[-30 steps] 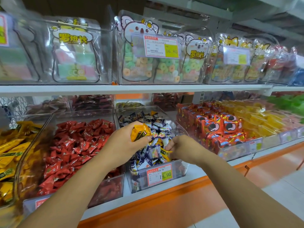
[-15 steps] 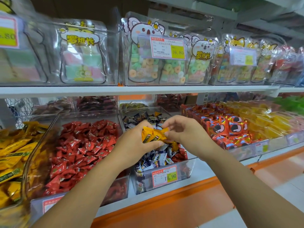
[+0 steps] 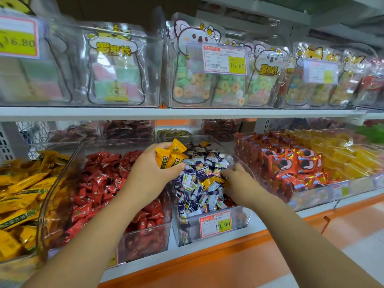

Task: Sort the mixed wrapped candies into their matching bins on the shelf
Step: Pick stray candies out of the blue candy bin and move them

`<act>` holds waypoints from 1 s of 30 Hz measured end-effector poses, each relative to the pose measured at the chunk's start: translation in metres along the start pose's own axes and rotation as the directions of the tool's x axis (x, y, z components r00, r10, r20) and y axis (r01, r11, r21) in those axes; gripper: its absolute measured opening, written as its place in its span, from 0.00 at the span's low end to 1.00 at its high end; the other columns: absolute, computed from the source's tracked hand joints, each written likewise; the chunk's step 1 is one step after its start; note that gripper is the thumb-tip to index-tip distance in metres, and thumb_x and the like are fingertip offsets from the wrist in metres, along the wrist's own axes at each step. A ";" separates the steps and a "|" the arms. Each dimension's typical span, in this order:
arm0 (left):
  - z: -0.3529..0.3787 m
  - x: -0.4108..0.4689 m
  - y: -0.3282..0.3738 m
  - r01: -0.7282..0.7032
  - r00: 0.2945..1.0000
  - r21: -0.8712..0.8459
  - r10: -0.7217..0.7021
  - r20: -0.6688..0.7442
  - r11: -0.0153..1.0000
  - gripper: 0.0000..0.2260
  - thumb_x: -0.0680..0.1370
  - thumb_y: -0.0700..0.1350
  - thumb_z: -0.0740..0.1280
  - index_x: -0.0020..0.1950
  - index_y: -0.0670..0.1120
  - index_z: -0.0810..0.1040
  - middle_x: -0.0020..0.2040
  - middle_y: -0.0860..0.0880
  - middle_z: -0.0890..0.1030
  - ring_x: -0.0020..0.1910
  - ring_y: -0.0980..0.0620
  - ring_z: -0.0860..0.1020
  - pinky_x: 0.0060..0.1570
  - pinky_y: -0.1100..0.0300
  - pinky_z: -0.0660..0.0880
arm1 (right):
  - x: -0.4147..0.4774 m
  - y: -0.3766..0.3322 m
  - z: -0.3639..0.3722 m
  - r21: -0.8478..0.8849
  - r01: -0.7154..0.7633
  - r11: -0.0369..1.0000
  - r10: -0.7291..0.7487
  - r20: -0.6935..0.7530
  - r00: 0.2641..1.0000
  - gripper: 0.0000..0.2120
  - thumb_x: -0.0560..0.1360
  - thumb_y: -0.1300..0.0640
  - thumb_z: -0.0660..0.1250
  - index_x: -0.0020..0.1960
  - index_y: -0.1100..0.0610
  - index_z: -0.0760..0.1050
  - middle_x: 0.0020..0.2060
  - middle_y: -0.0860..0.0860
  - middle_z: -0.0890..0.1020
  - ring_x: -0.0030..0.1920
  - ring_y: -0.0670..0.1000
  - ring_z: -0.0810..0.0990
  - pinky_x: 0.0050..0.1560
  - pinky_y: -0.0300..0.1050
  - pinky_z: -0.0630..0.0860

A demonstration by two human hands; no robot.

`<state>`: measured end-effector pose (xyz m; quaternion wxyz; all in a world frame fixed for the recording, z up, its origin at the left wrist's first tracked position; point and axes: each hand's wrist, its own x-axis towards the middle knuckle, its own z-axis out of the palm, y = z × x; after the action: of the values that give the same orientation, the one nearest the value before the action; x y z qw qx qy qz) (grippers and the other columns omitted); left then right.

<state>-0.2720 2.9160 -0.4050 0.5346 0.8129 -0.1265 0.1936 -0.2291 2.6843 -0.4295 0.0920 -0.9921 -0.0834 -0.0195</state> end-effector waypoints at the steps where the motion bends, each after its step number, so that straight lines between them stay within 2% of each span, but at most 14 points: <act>1: -0.001 0.000 0.001 0.002 1.000 -0.004 -0.002 0.002 1.000 0.15 0.71 0.47 0.75 0.52 0.62 0.75 0.50 0.55 0.81 0.45 0.60 0.79 0.47 0.65 0.73 | 0.004 0.001 0.005 0.011 -0.010 1.000 0.011 -0.011 1.000 0.14 0.76 0.65 0.64 0.61 0.57 0.72 0.64 0.57 0.66 0.60 0.58 0.72 0.57 0.44 0.71; 3: -0.003 -0.001 0.001 0.017 1.000 -0.030 -0.017 0.011 0.999 0.14 0.72 0.45 0.75 0.53 0.58 0.78 0.44 0.55 0.83 0.41 0.58 0.80 0.45 0.64 0.74 | 0.008 0.002 0.010 0.013 -0.030 0.999 0.031 -0.030 0.999 0.08 0.73 0.68 0.63 0.46 0.57 0.71 0.61 0.58 0.69 0.61 0.57 0.69 0.55 0.44 0.72; 4: -0.003 -0.002 0.000 0.027 1.000 -0.046 -0.026 0.016 0.999 0.13 0.72 0.45 0.75 0.53 0.57 0.79 0.42 0.55 0.83 0.40 0.56 0.81 0.45 0.60 0.75 | 0.010 0.002 0.012 0.015 -0.033 0.999 0.033 -0.038 0.999 0.07 0.73 0.69 0.63 0.45 0.57 0.72 0.62 0.59 0.69 0.63 0.57 0.67 0.56 0.44 0.71; 7: -0.004 -0.003 0.000 0.039 0.999 -0.069 -0.037 0.026 0.997 0.12 0.72 0.45 0.75 0.53 0.55 0.79 0.40 0.55 0.83 0.39 0.53 0.82 0.49 0.52 0.79 | 0.008 0.004 0.013 0.075 -0.025 0.997 0.030 -0.071 0.997 0.10 0.75 0.65 0.65 0.54 0.60 0.80 0.66 0.58 0.66 0.64 0.56 0.71 0.60 0.41 0.69; 9: -0.003 -0.003 0.001 0.032 0.999 -0.089 -0.029 0.033 0.996 0.12 0.71 0.45 0.75 0.51 0.56 0.79 0.39 0.56 0.83 0.38 0.55 0.81 0.50 0.51 0.79 | 0.005 0.004 0.012 0.158 0.000 0.987 0.019 -0.118 0.993 0.09 0.76 0.62 0.67 0.56 0.60 0.80 0.63 0.56 0.68 0.62 0.55 0.72 0.59 0.39 0.68; 11: -0.003 -0.003 0.002 0.032 0.999 -0.097 -0.029 0.033 0.995 0.12 0.70 0.46 0.76 0.51 0.56 0.79 0.39 0.57 0.83 0.38 0.56 0.81 0.50 0.50 0.79 | 0.002 0.003 0.010 0.213 0.021 0.977 0.004 -0.114 0.993 0.14 0.76 0.58 0.69 0.61 0.57 0.78 0.62 0.54 0.69 0.60 0.54 0.73 0.58 0.39 0.68; 14: -0.003 -0.003 0.003 0.045 0.999 -0.090 -0.042 0.029 0.995 0.13 0.70 0.48 0.76 0.51 0.57 0.79 0.41 0.57 0.83 0.39 0.56 0.81 0.51 0.47 0.79 | 0.001 0.002 0.011 0.172 0.050 0.984 -0.037 -0.076 0.996 0.20 0.76 0.55 0.70 0.67 0.53 0.74 0.64 0.52 0.70 0.60 0.53 0.74 0.62 0.43 0.69; 17: -0.003 -0.004 0.004 0.048 0.999 -0.084 -0.046 0.028 0.995 0.13 0.69 0.48 0.77 0.51 0.57 0.79 0.42 0.58 0.83 0.41 0.58 0.81 0.52 0.48 0.79 | 0.001 -0.002 0.011 0.170 0.056 0.984 -0.033 -0.134 0.990 0.18 0.75 0.54 0.70 0.65 0.52 0.77 0.62 0.53 0.74 0.57 0.53 0.76 0.58 0.43 0.71; 20: -0.002 -0.004 0.002 0.056 0.998 -0.050 -0.055 0.016 0.997 0.17 0.68 0.51 0.77 0.55 0.55 0.78 0.43 0.57 0.83 0.42 0.58 0.81 0.52 0.52 0.78 | -0.001 -0.004 0.009 0.201 0.078 0.976 -0.034 -0.214 0.976 0.15 0.76 0.55 0.70 0.62 0.54 0.79 0.59 0.53 0.80 0.56 0.53 0.78 0.56 0.42 0.72; 23: -0.003 -0.004 0.003 0.051 0.999 -0.062 -0.049 0.020 0.997 0.19 0.69 0.51 0.77 0.58 0.56 0.77 0.44 0.57 0.83 0.42 0.58 0.81 0.51 0.52 0.79 | -0.005 -0.004 0.008 0.194 0.112 0.975 -0.060 -0.256 0.965 0.11 0.76 0.57 0.69 0.58 0.54 0.82 0.56 0.53 0.83 0.53 0.52 0.80 0.54 0.44 0.74; 25: -0.003 -0.004 0.004 0.038 0.998 -0.077 -0.035 0.044 0.996 0.18 0.70 0.50 0.76 0.58 0.57 0.76 0.43 0.58 0.83 0.41 0.56 0.81 0.48 0.52 0.80 | -0.008 -0.002 0.004 0.189 0.109 0.976 -0.055 -0.269 0.962 0.10 0.76 0.57 0.69 0.57 0.53 0.83 0.55 0.51 0.83 0.50 0.50 0.80 0.52 0.40 0.74; 27: -0.004 -0.004 0.005 0.032 0.998 -0.085 -0.027 0.053 0.996 0.18 0.71 0.49 0.75 0.58 0.58 0.75 0.43 0.58 0.82 0.40 0.56 0.81 0.43 0.57 0.80 | -0.011 -0.001 -0.005 0.210 0.104 0.972 -0.041 -0.284 0.958 0.10 0.75 0.57 0.70 0.55 0.53 0.83 0.53 0.50 0.83 0.45 0.45 0.79 0.46 0.33 0.71; 30: -0.004 -0.004 0.006 0.040 0.998 -0.089 -0.035 0.057 0.995 0.18 0.71 0.48 0.75 0.59 0.57 0.75 0.42 0.56 0.83 0.35 0.56 0.81 0.37 0.64 0.78 | -0.017 -0.002 -0.023 0.332 0.089 0.939 0.006 -0.275 0.962 0.06 0.74 0.56 0.71 0.51 0.51 0.84 0.40 0.47 0.84 0.33 0.40 0.78 0.37 0.31 0.73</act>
<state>-0.2788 2.9176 -0.4000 0.5705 0.7952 -0.1348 0.1550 -0.2472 2.6795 -0.4074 0.2725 -0.9470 -0.0930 -0.1425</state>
